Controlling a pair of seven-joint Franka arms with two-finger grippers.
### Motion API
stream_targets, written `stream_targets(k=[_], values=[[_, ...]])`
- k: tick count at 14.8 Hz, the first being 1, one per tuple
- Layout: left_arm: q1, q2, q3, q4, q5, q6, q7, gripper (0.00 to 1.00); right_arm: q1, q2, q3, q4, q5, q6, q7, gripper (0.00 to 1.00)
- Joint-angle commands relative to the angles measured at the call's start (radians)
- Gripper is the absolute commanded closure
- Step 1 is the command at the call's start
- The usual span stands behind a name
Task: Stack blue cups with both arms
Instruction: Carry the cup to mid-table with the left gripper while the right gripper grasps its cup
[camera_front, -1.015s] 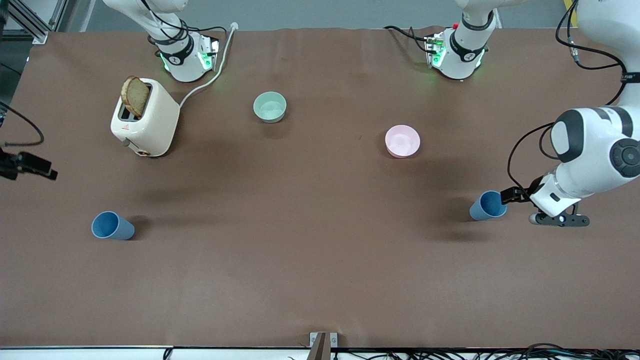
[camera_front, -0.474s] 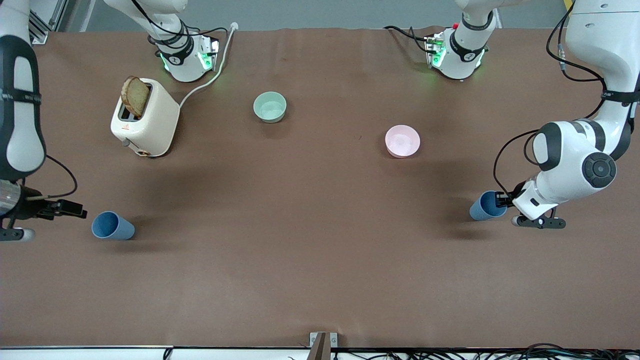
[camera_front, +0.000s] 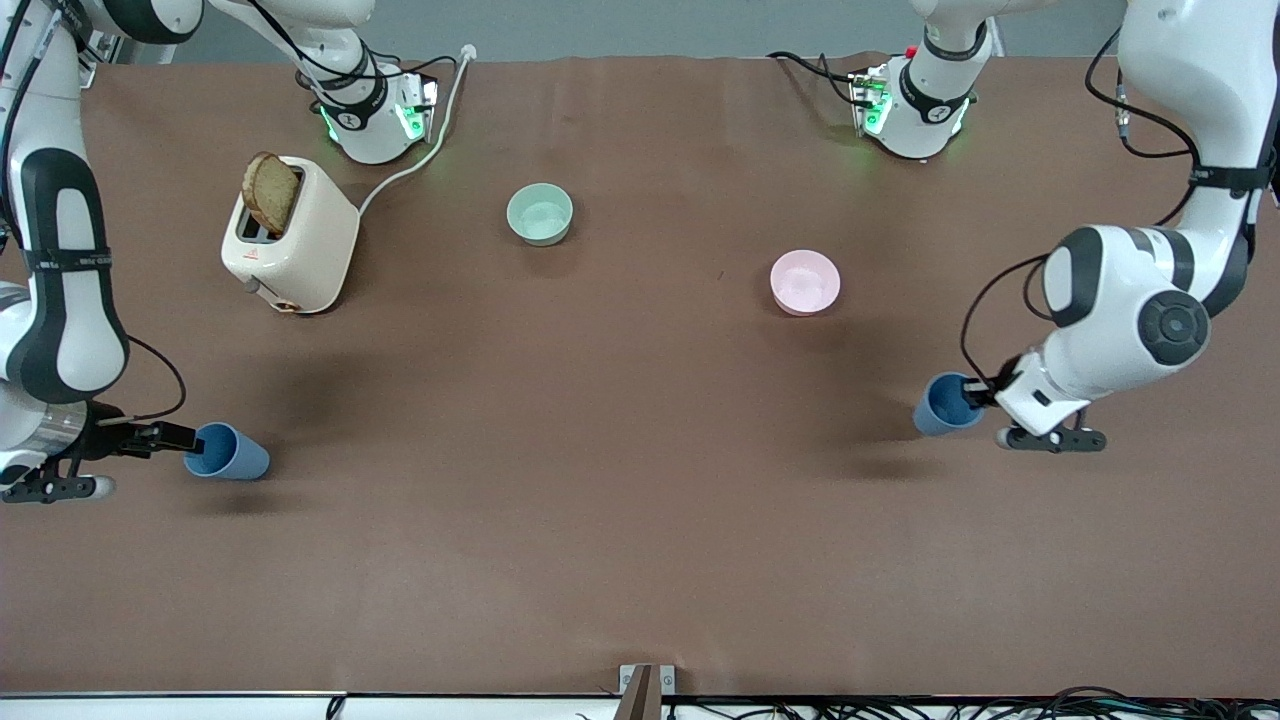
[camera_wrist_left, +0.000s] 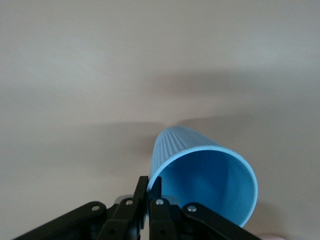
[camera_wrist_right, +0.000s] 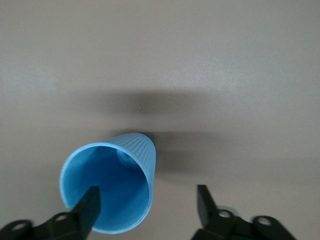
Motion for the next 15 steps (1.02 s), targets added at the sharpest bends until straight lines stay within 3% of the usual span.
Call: stream_targets(k=[1, 3, 6, 11, 15], values=[[-0.003, -0.124, -0.134, -0.079, -0.016, -0.05, -0.202, 1.0, -0.016, 0.013, 0.01, -0.008, 0.027, 0.018, -0.028, 0.36], [-0.003, -0.132, -0.222, -0.09, -0.016, -0.05, -0.346, 1.0, -0.016, 0.019, 0.012, -0.008, 0.03, 0.019, -0.026, 0.63], [-0.032, -0.068, -0.308, -0.026, -0.016, -0.023, -0.562, 1.0, -0.016, 0.023, 0.012, -0.009, 0.082, 0.011, -0.026, 0.92], [-0.23, 0.134, -0.32, 0.188, 0.033, -0.015, -0.915, 1.0, -0.008, 0.004, 0.012, -0.005, 0.081, 0.003, -0.021, 0.99], [-0.34, 0.289, -0.319, 0.305, 0.174, -0.013, -1.126, 1.0, 0.001, -0.127, 0.019, 0.004, 0.056, -0.159, 0.04, 0.99]])
